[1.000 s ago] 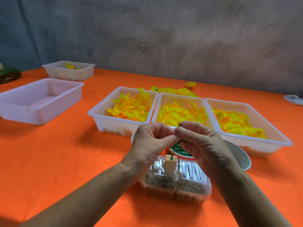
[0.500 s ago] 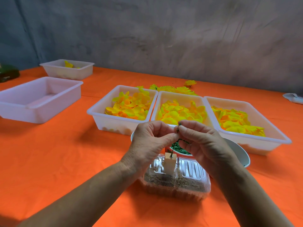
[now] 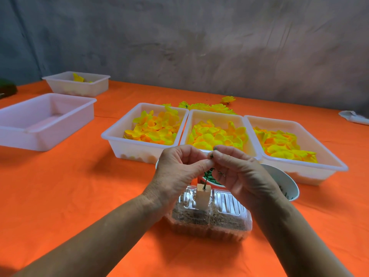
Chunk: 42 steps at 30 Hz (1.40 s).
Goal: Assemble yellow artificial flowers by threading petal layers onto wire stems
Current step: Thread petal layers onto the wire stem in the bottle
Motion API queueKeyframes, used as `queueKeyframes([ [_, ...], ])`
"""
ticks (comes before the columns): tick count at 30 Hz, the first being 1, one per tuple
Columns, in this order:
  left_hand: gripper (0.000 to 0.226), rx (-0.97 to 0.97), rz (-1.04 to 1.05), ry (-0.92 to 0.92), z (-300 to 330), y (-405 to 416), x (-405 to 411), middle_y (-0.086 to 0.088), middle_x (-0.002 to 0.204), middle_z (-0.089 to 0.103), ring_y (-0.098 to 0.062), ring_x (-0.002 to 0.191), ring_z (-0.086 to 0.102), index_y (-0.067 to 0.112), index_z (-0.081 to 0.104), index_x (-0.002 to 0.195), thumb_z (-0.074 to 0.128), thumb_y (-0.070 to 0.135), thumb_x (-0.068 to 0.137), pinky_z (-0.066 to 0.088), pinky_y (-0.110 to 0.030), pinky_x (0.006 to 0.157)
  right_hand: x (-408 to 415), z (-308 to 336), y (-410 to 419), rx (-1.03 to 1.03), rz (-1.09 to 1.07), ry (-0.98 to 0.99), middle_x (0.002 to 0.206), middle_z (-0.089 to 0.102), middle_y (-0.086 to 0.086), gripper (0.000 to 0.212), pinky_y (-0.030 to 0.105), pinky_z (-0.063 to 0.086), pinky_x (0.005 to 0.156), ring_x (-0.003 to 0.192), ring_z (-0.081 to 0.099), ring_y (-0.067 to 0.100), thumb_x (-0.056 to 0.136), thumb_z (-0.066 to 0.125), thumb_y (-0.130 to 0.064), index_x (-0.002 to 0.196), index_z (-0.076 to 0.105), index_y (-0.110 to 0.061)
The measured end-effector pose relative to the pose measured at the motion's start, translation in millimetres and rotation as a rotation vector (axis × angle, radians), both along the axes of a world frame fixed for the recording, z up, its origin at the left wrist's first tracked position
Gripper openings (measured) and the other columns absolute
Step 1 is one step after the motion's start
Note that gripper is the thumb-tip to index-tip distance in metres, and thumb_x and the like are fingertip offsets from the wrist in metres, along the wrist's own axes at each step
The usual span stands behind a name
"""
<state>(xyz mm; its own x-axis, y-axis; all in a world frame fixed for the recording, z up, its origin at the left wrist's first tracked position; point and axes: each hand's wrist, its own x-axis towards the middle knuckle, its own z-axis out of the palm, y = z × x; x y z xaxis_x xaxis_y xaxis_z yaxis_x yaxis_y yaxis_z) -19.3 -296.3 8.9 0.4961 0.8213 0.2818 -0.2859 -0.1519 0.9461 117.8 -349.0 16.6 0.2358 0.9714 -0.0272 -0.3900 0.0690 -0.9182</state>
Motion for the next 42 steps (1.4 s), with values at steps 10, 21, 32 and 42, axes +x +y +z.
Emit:
queueKeyframes([
  [10, 0.018, 0.019, 0.021, 0.023, -1.6, 1.5, 1.4, 0.004, 0.057, 0.065, -0.003, 0.053, 0.059, 0.01, 0.067, 0.07, 0.076, 0.024, 0.063, 0.045, -0.013, 0.05, -6.3, 9.3, -7.8, 0.295, -0.198, -0.495, 0.071, 0.072, -0.001, 0.011, 0.018, 0.05, 0.061, 0.068, 0.066, 0.008, 0.066, 0.077, -0.012, 0.073, 0.075, -0.021],
  [21, 0.017, 0.045, 0.041, 0.083, -8.2, 3.1, -1.2, 0.0, 0.061, 0.065, -0.009, 0.058, 0.059, 0.016, 0.069, 0.065, 0.076, 0.002, 0.072, 0.048, -0.02, 0.058, -7.2, 4.6, -12.4, 0.283, -0.215, -0.677, 0.075, 0.073, 0.003, 0.016, 0.025, 0.055, 0.065, 0.07, 0.068, 0.017, 0.072, 0.076, -0.004, 0.073, 0.073, -0.02],
  [32, 0.016, 0.062, 0.03, 0.083, -10.8, 3.2, -8.8, 0.0, 0.067, 0.068, -0.007, 0.056, 0.059, 0.009, 0.07, 0.077, 0.064, -0.005, 0.081, 0.046, -0.016, 0.056, -7.8, -10.7, -14.2, 0.239, -0.148, -0.621, 0.076, 0.074, 0.006, 0.01, 0.029, 0.057, 0.063, 0.068, 0.07, 0.017, 0.069, 0.077, -0.018, 0.078, 0.076, -0.017],
  [42, 0.013, 0.151, 0.07, 0.198, -24.5, 2.4, -8.7, 0.001, 0.066, 0.066, -0.01, 0.062, 0.056, 0.017, 0.07, 0.071, 0.077, 0.007, 0.074, 0.046, -0.02, 0.059, -6.1, -24.5, -17.0, 0.184, -0.141, -0.734, 0.068, 0.072, -0.005, 0.008, 0.012, 0.047, 0.057, 0.059, 0.064, 0.0, 0.071, 0.079, -0.014, 0.074, 0.075, -0.02],
])
